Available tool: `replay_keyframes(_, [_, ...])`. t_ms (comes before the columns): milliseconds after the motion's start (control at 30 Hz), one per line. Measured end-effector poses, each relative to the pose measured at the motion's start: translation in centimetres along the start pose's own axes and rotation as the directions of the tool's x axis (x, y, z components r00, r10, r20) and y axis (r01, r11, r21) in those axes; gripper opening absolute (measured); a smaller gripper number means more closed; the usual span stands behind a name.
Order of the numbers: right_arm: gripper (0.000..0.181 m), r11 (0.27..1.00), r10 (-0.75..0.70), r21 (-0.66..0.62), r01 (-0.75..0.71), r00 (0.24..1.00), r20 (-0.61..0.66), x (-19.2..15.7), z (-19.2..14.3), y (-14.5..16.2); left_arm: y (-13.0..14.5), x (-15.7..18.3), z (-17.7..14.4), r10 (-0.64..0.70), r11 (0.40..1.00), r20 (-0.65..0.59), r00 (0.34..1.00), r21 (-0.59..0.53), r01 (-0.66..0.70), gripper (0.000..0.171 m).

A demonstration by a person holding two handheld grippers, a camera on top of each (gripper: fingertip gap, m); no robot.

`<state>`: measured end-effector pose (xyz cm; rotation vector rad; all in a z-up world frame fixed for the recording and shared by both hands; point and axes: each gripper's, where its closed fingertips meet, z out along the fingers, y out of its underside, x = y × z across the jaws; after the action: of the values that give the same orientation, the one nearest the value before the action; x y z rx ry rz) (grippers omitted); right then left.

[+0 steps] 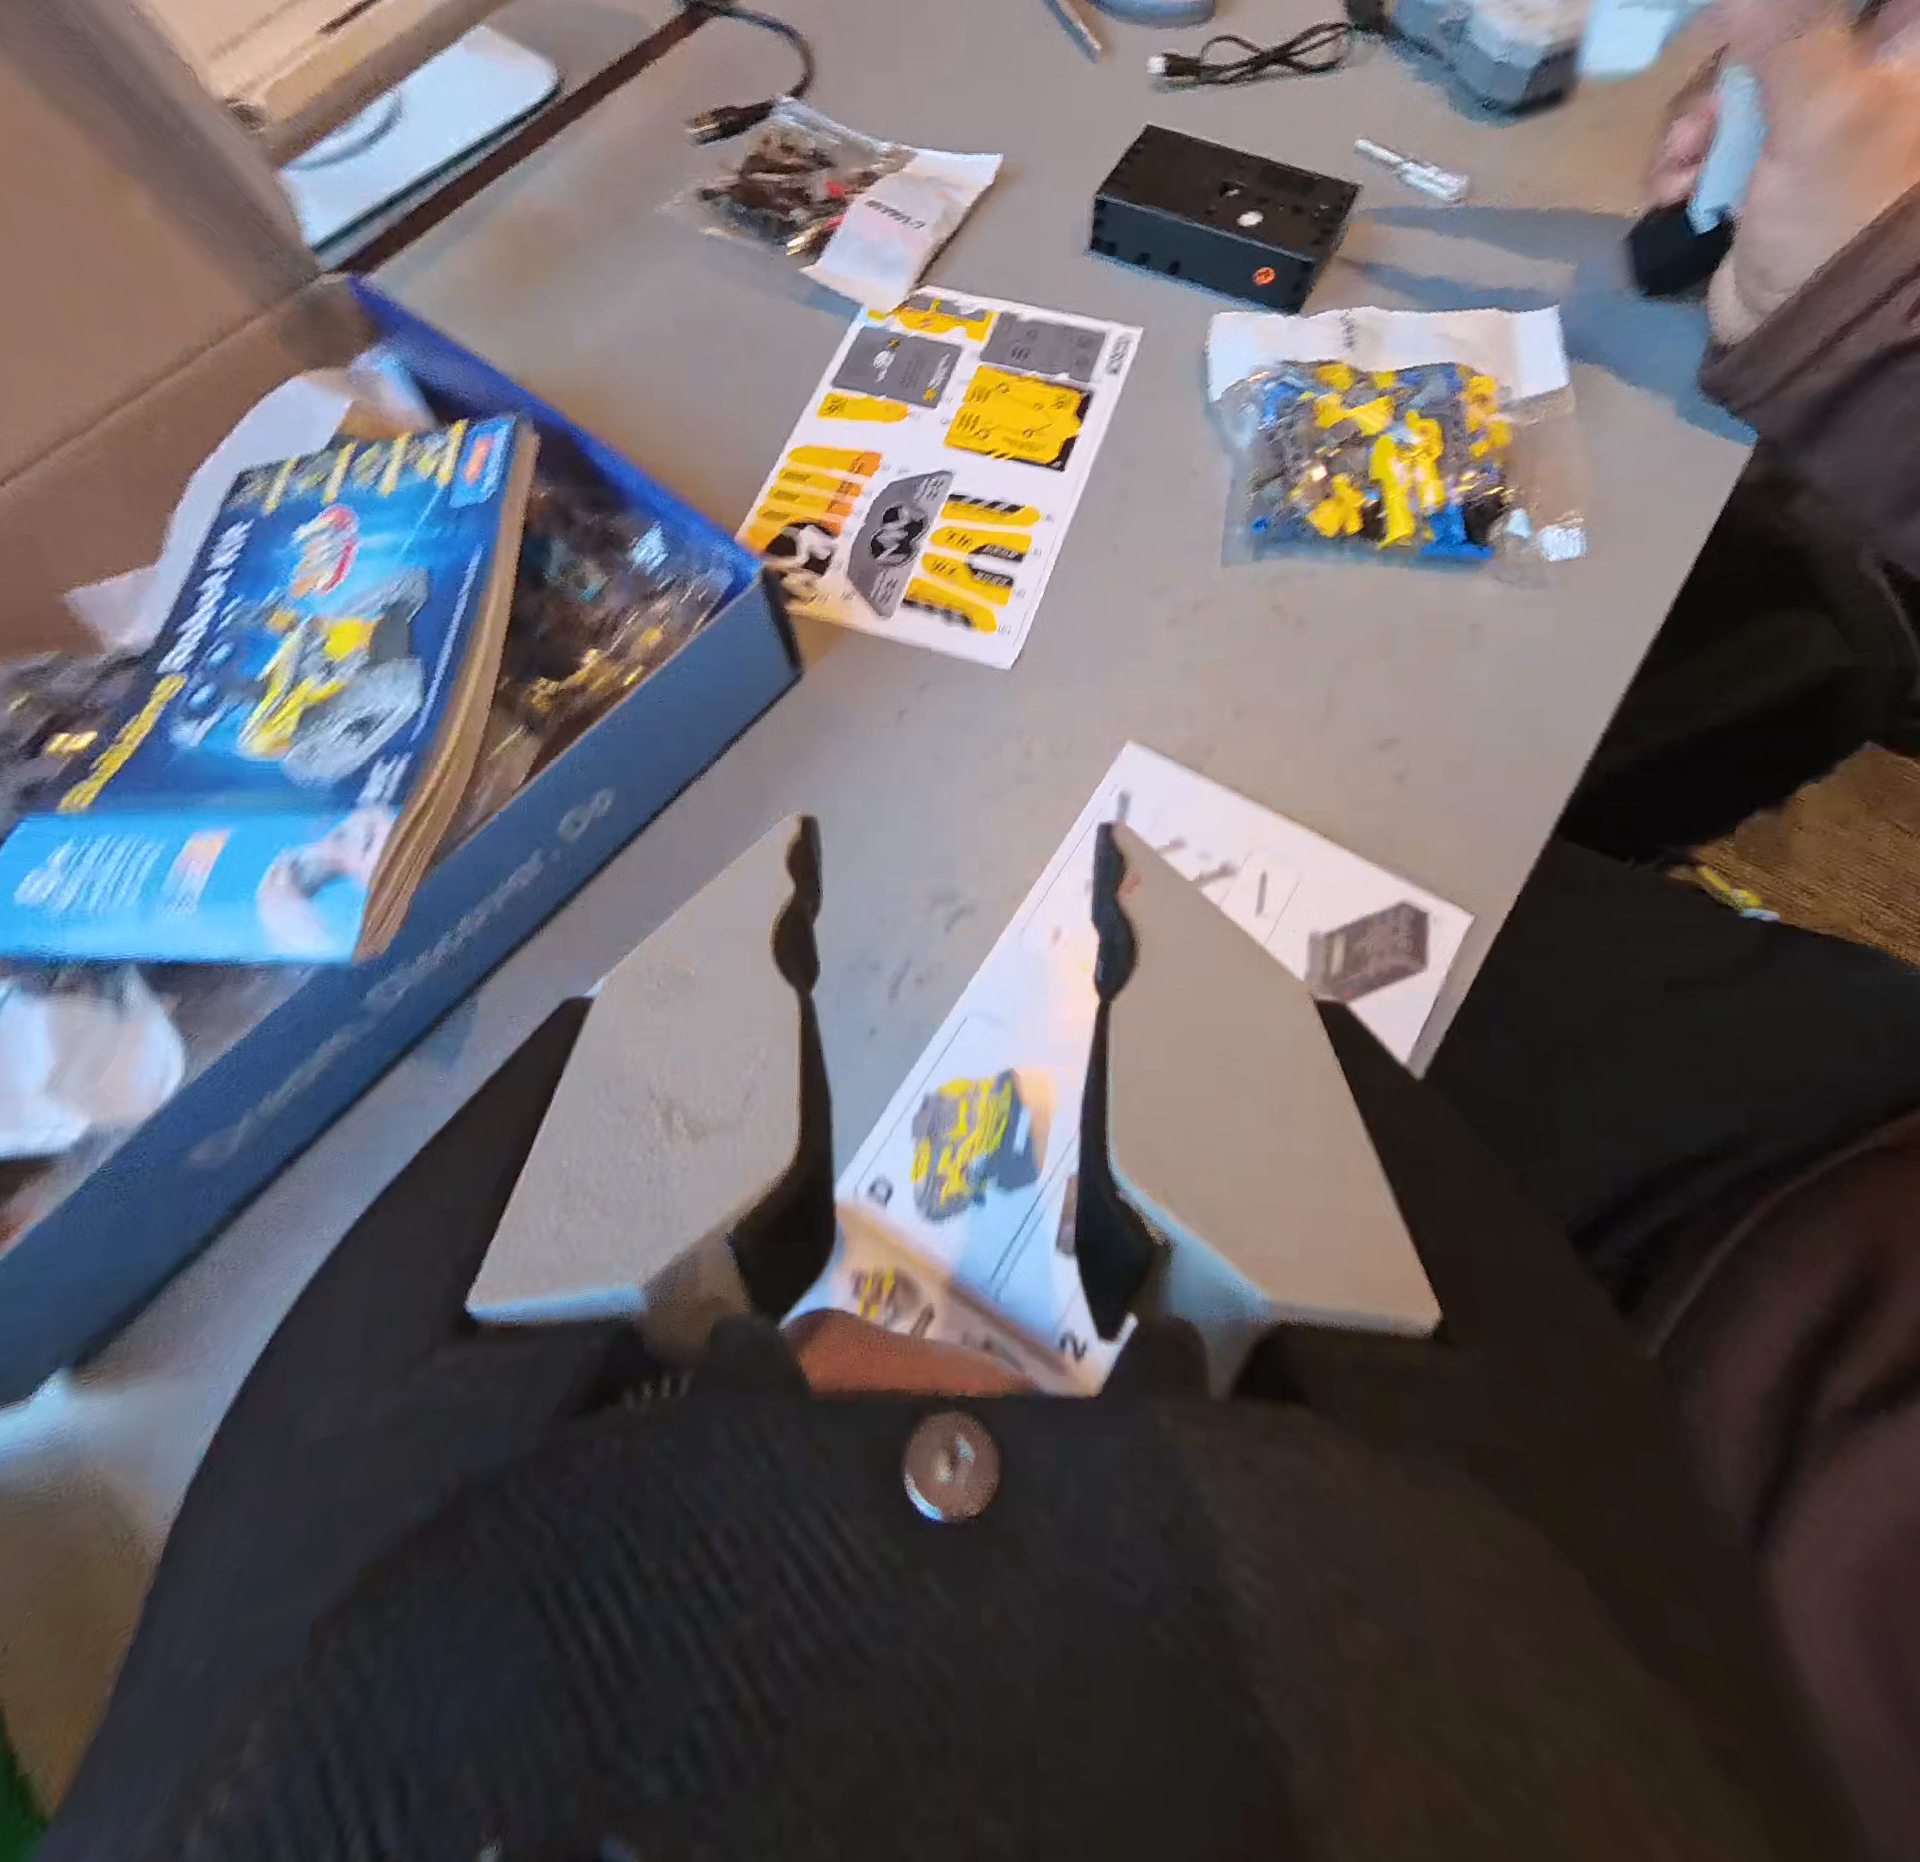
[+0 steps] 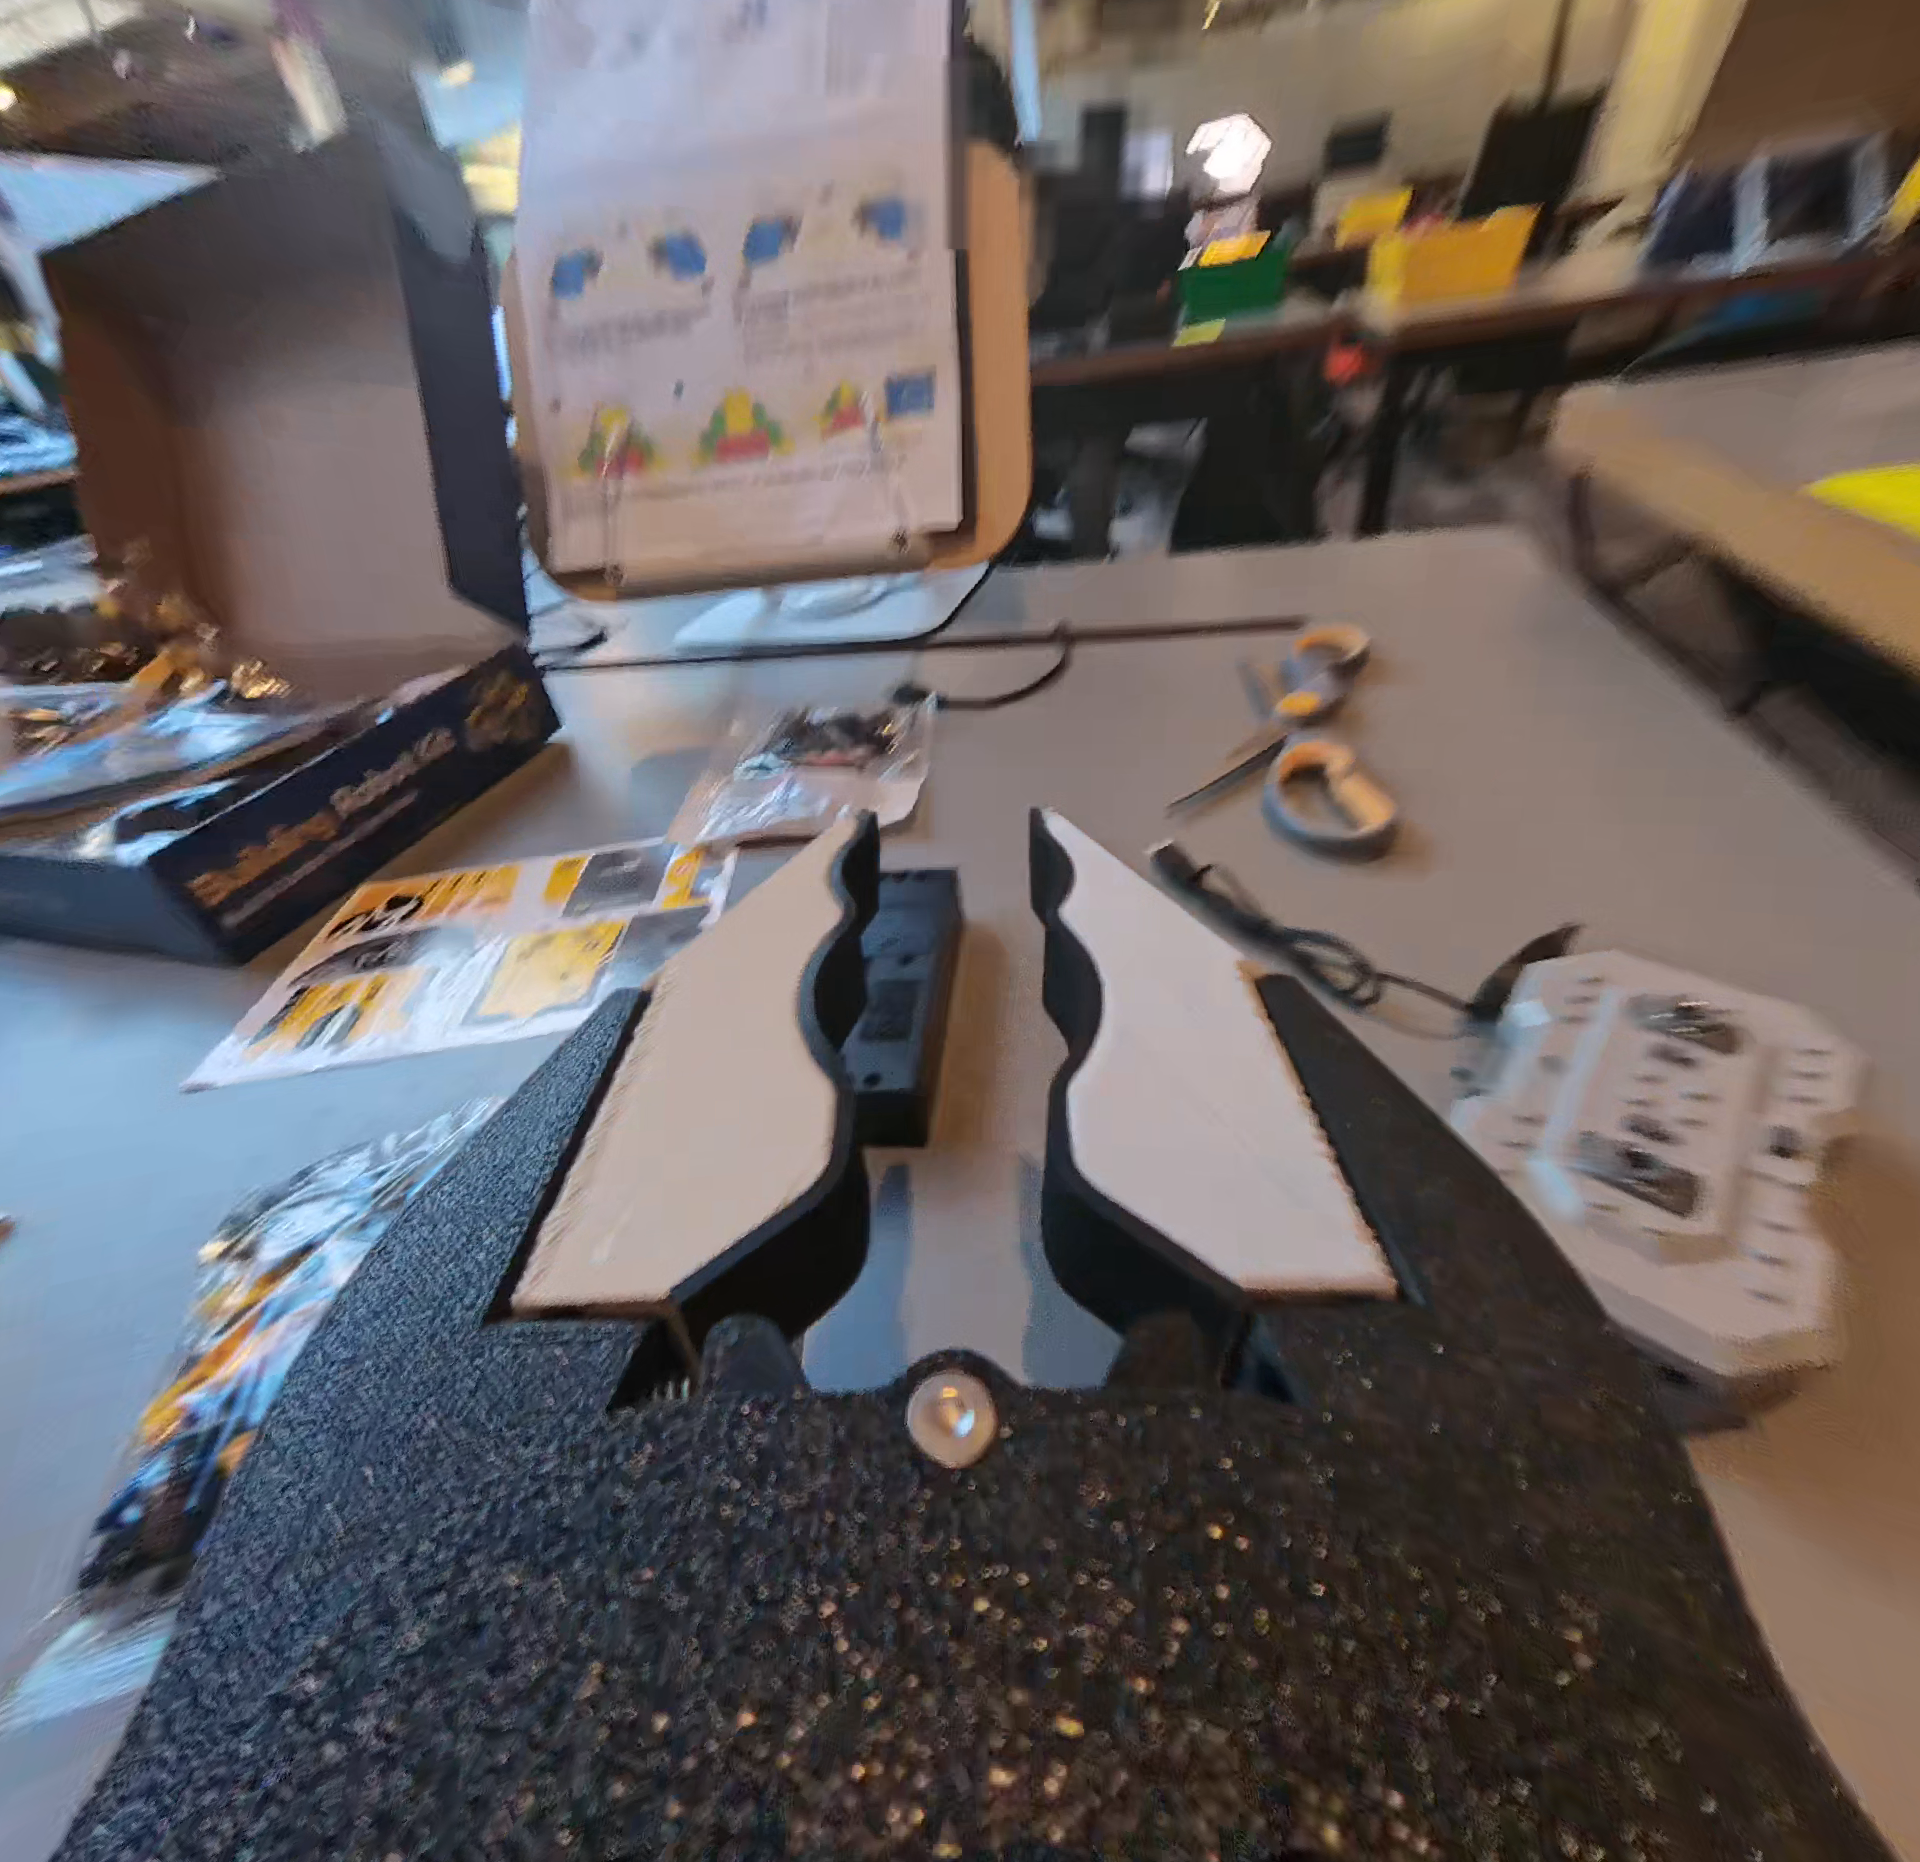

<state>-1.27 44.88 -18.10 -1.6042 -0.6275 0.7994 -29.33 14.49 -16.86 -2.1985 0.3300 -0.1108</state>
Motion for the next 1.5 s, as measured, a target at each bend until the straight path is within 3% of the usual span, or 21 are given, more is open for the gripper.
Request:
replay_keyframes(67, [0.031,0.998,-0.027,0.059,0.032,0.997,-0.078,1.6,-1.3,-1.1,1.8,-0.6,-1.2,-0.021,1.000,0.049,0.999,0.009,0.020,0.050])
replay_keyframes(200, [0.034,0.999,-0.043,0.018,0.047,0.983,-0.181,4.7,-2.6,-0.6,4.8,-1.2,-3.0,-0.042,0.999,0.114,0.993,0.011,0.041,0.050])
replay_keyframes(400, [0.037,0.999,0.004,-0.052,-0.013,0.983,-0.183,6.2,-2.2,0.8,7.6,-2.6,-5.0,-0.143,0.989,0.160,0.977,0.067,0.134,0.051])
replay_keyframes(567, [0.037,0.994,-0.019,-0.107,0.001,0.986,-0.168,5.9,-1.7,1.6,10.1,-3.9,-5.6,-0.174,0.985,0.208,0.962,0.051,0.167,0.051])
replay_keyframes(833, [0.037,0.973,-0.112,-0.217,0.076,0.981,-0.159,5.2,-0.7,3.1,12.1,-5.9,-6.9,-0.290,0.955,0.241,0.926,0.133,0.264,0.050])
replay_keyframes(1067, [0.038,0.953,-0.162,-0.277,0.126,0.980,-0.112,4.0,-0.3,4.1,13.5,-6.1,-6.5,-0.289,0.955,0.226,0.930,0.131,0.265,0.049])
replay_keyframes(1333, [0.035,0.901,-0.035,-0.432,-0.027,0.990,-0.134,4.5,-2.4,7.0,15.8,-6.7,-5.8,-0.296,0.955,0.228,0.928,0.099,0.280,0.049])
replay_keyframes(1500, [0.036,0.845,-0.066,-0.534,-0.030,0.985,-0.159,4.4,-3.5,8.9,16.1,-6.7,-5.3,-0.304,0.953,0.209,0.930,0.088,0.291,0.050])
